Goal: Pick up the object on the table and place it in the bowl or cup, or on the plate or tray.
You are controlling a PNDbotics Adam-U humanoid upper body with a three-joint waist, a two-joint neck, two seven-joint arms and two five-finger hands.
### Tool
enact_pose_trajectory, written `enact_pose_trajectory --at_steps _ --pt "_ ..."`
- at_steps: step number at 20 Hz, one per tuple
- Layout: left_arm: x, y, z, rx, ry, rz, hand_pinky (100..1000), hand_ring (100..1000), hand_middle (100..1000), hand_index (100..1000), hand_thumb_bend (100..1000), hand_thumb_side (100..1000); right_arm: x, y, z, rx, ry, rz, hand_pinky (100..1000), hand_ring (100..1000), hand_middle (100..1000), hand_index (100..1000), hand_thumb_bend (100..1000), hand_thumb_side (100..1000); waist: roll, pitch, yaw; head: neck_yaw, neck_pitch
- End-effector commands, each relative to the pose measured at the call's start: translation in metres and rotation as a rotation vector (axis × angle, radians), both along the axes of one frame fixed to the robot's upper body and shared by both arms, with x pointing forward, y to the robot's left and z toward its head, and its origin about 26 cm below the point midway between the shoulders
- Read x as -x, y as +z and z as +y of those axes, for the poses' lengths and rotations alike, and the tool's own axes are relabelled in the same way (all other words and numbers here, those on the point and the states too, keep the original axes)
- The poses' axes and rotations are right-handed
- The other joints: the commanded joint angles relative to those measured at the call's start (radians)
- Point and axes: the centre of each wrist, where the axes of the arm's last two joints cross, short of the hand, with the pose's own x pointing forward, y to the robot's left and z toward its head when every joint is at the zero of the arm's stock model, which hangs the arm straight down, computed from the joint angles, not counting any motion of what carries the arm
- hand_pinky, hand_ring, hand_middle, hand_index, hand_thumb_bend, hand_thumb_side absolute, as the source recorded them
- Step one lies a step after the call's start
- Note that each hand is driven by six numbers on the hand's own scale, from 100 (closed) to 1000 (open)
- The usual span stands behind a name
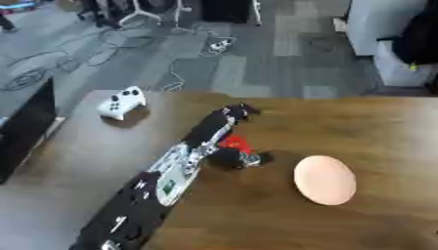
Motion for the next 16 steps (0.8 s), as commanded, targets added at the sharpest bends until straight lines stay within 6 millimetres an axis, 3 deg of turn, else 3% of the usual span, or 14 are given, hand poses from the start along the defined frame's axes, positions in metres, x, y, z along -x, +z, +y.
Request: enact_pose_trajectory --at_steps 1,9,16 --pt "-0.005 0.018 0.014 -0.044 0.028 -0.038 640 741 766 870 653 745 -0.002 0.009 0.001 0.01 0.013 -0.033 441 668 699 877 100 722 -0.004 -0.008 -0.002 0.01 -0.017" --pt "-0.011 0.002 0.021 -0.043 0.074 0.007 627 734 756 871 648 760 -0.003 0.012 0.004 0.007 0.021 -0.045 441 669 699 877 100 717 -0.005 0.005 -0.015 0.017 -0.026" --pt "-0.011 -0.031 0.022 0.061 0.126 0.069 549 664 691 861 632 772 -0.005 0.015 0.006 -0.001 0.026 -0.055 440 669 699 877 100 717 -0.01 0.02 -0.021 0.022 -0.034"
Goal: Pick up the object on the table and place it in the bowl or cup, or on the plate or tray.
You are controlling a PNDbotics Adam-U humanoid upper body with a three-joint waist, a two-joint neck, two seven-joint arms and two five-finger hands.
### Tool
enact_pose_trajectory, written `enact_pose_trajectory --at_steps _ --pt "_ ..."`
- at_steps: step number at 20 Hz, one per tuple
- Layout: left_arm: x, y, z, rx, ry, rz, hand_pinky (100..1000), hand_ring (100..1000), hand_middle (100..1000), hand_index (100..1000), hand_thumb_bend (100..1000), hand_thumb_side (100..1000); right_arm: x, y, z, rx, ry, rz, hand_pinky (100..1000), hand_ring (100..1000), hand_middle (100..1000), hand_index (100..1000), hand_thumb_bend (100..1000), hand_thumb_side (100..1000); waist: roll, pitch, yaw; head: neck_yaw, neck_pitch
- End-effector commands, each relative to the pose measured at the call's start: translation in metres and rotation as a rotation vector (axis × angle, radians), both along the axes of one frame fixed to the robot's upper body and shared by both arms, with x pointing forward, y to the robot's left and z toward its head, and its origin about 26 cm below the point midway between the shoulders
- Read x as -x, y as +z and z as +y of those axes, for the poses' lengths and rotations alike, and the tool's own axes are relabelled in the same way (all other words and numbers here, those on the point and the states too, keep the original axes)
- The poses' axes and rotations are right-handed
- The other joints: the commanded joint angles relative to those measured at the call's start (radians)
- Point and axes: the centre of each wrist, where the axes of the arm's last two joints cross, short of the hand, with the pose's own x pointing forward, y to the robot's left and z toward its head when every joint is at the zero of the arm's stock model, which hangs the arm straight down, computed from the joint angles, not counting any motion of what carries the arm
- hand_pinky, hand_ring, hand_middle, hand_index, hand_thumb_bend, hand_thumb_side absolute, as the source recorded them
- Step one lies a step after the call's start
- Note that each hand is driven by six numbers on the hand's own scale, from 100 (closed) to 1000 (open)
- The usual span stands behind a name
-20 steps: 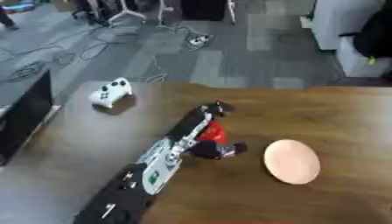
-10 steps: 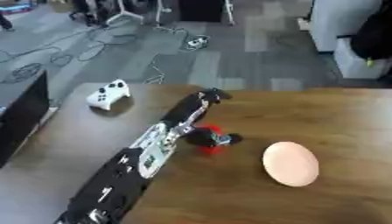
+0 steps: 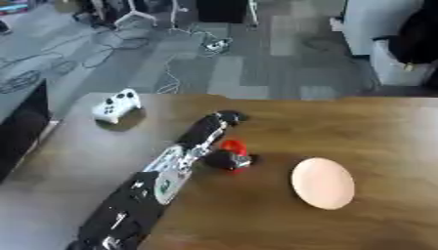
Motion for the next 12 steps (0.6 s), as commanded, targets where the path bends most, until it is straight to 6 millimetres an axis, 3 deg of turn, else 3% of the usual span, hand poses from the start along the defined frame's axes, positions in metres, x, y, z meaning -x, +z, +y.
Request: enact_pose_trajectory --at_steps 1,2,6,12 --pt "-0.002 -0.007 0.004 0.069 0.029 0.001 546 659 685 859 654 650 -0.002 0.01 0.003 -0.001 0.013 -0.036 440 669 699 877 100 718 -0.006 -0.007 -0.003 0.013 -0.018" --pt "-0.001 -0.013 0.004 0.087 0.037 0.012 545 658 682 857 633 773 -0.002 0.01 0.004 -0.001 0.013 -0.037 440 669 699 877 100 717 -0.007 -0.004 -0.004 0.013 -0.02" --pt "0.001 -0.026 0.006 0.111 0.051 0.03 546 657 675 850 631 781 -0.002 0.011 0.005 -0.003 0.014 -0.041 440 669 698 877 100 717 -0.008 0.002 -0.007 0.014 -0.024" --pt "0.001 -0.029 0.007 0.098 0.044 0.034 544 657 670 844 627 790 -0.003 0.011 0.005 -0.004 0.014 -0.043 439 668 698 877 100 717 -0.007 0.004 -0.009 0.015 -0.024"
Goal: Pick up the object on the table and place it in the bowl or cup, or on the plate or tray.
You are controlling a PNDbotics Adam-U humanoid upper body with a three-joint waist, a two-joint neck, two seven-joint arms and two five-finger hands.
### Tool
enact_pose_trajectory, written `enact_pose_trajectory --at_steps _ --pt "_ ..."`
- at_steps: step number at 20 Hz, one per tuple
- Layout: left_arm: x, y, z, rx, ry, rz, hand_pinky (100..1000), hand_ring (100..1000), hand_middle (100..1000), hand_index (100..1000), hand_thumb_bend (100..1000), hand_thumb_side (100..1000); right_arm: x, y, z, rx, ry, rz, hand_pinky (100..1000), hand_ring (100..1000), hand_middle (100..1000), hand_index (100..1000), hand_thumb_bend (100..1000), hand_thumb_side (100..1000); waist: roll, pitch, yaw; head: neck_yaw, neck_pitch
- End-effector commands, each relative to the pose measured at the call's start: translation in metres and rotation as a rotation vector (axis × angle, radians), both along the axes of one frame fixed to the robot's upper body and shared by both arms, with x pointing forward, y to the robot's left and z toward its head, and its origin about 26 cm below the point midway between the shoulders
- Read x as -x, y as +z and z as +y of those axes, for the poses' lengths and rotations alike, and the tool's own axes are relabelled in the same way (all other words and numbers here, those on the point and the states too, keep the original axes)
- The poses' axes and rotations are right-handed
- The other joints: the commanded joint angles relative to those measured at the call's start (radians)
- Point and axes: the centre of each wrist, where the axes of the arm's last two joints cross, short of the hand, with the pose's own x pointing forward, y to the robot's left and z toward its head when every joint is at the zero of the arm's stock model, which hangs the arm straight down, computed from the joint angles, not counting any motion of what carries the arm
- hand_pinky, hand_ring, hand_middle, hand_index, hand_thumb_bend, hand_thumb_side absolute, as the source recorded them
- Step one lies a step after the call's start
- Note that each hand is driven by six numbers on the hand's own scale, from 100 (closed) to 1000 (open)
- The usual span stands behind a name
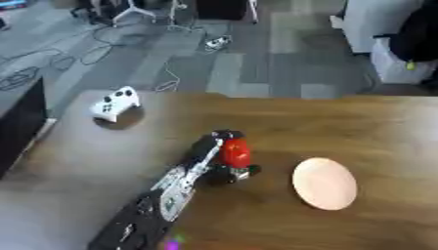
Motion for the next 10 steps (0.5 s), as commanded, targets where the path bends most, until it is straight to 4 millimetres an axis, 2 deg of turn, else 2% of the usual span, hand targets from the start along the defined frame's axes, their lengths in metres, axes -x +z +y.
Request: enact_pose_trajectory --at_steps 1,3,4,5,6,7,8,10 --pt "-0.0028 0.007 0.0038 -0.011 -0.002 -0.015 545 657 671 845 628 790 -0.001 0.0087 0.0022 0.001 0.008 -0.031 439 668 698 877 100 717 -0.003 -0.011 -0.003 0.012 -0.015" --pt "-0.0029 0.0067 0.003 -0.022 -0.008 -0.011 531 645 657 829 606 769 -0.0011 0.0087 0.0022 0.0 0.007 -0.031 439 668 698 877 100 716 -0.003 -0.011 -0.003 0.012 -0.016" --pt "-0.0029 0.0067 0.0027 -0.028 -0.009 -0.01 467 582 595 779 513 649 -0.0011 0.0087 0.0021 0.0 0.007 -0.031 439 668 698 877 100 716 -0.002 -0.011 -0.003 0.012 -0.016" --pt "-0.003 0.007 0.0025 -0.035 -0.005 -0.01 476 590 602 784 523 660 -0.0012 0.0087 0.0021 0.0 0.007 -0.031 439 668 698 877 100 716 -0.002 -0.012 -0.003 0.012 -0.016" --pt "-0.0032 0.0077 0.0022 -0.041 -0.001 -0.014 391 512 535 737 463 572 -0.0012 0.0087 0.0021 0.0 0.007 -0.031 439 668 698 877 100 716 -0.002 -0.012 -0.003 0.012 -0.017" --pt "-0.0034 0.009 0.0016 -0.045 0.006 -0.022 391 512 535 737 463 572 -0.0013 0.0087 0.002 0.0 0.007 -0.03 439 668 698 877 100 716 -0.001 -0.012 -0.002 0.012 -0.017" --pt "-0.0036 0.0104 0.0008 -0.049 0.012 -0.031 321 451 480 699 423 504 -0.0013 0.0087 0.002 0.0 0.007 -0.03 439 668 698 877 100 716 -0.001 -0.012 -0.002 0.012 -0.017" --pt "-0.0039 0.0143 -0.0014 -0.05 0.022 -0.057 295 424 447 672 419 483 -0.0014 0.0084 0.002 0.0 0.007 -0.029 438 669 698 877 100 716 0.0 -0.012 -0.001 0.012 -0.015"
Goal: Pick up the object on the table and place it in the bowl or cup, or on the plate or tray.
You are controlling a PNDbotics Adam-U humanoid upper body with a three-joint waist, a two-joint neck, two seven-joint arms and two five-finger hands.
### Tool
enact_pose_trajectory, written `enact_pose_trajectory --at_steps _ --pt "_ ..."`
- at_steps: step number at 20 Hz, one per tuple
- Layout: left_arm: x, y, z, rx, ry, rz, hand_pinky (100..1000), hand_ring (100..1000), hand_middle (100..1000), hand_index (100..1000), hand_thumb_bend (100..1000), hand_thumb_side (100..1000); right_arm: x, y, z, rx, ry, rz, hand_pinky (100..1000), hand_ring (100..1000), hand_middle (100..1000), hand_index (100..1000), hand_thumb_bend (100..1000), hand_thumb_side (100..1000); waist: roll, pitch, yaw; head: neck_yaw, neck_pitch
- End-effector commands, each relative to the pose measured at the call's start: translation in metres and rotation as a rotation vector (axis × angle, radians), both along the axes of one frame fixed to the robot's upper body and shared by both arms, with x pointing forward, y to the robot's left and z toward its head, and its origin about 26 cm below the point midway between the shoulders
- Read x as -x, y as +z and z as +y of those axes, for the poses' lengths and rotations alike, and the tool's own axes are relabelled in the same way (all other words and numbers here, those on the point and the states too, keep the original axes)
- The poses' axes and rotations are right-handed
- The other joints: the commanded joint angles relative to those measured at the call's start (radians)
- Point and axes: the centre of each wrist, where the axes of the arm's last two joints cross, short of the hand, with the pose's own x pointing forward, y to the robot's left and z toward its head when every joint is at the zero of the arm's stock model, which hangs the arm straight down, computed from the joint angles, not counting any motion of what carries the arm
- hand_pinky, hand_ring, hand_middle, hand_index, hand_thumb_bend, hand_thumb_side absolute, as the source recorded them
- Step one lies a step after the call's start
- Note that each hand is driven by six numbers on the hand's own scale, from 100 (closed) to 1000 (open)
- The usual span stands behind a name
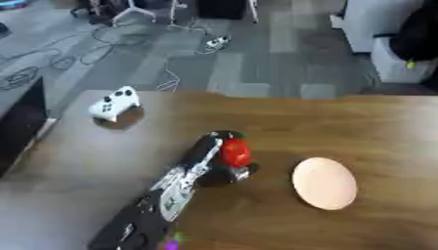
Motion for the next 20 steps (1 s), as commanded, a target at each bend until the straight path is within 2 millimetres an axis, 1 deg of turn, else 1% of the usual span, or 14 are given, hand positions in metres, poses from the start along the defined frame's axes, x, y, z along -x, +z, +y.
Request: enact_pose_trajectory --at_steps 1,3,7,10,12,14,18,20 --pt "-0.002 0.012 -0.001 -0.016 0.013 -0.051 291 419 437 661 421 483 -0.001 0.008 0.002 0.0 0.007 -0.027 438 669 698 877 100 716 -0.002 -0.012 0.0 0.011 -0.011" --pt "-0.002 0.015 -0.002 -0.009 0.011 -0.066 278 404 418 642 425 486 -0.001 0.008 0.002 0.001 0.007 -0.026 438 669 698 877 100 716 -0.001 -0.013 0.002 0.011 -0.01" --pt "-0.002 0.02 -0.003 -0.001 0.007 -0.082 229 345 359 607 420 456 -0.001 0.007 0.001 0.004 0.007 -0.021 437 669 698 877 100 715 -0.001 -0.015 0.007 0.009 -0.009" --pt "-0.002 0.023 -0.002 -0.002 0.007 -0.089 201 313 301 573 382 364 -0.001 0.006 0.001 0.004 0.006 -0.019 437 669 698 877 100 715 -0.001 -0.017 0.01 0.009 -0.008" --pt "-0.002 0.026 -0.002 -0.009 0.003 -0.096 190 299 268 545 380 322 -0.001 0.006 0.001 0.005 0.006 -0.017 437 669 698 877 100 715 -0.002 -0.018 0.012 0.008 -0.007" --pt "-0.002 0.031 -0.001 -0.017 -0.005 -0.106 190 297 259 530 390 301 -0.001 0.005 0.0 0.005 0.005 -0.016 437 669 698 878 100 714 -0.002 -0.019 0.014 0.008 -0.006" --pt "-0.002 0.053 -0.003 -0.039 -0.046 -0.154 192 296 259 532 417 297 0.0 0.004 -0.001 0.007 0.001 -0.012 436 670 698 878 100 714 -0.003 -0.023 0.017 0.006 -0.001" --pt "-0.001 0.067 -0.006 -0.043 -0.077 -0.178 194 298 260 533 438 317 0.0 0.003 -0.001 0.009 -0.001 -0.007 436 670 698 878 100 714 -0.002 -0.027 0.02 0.006 0.004"
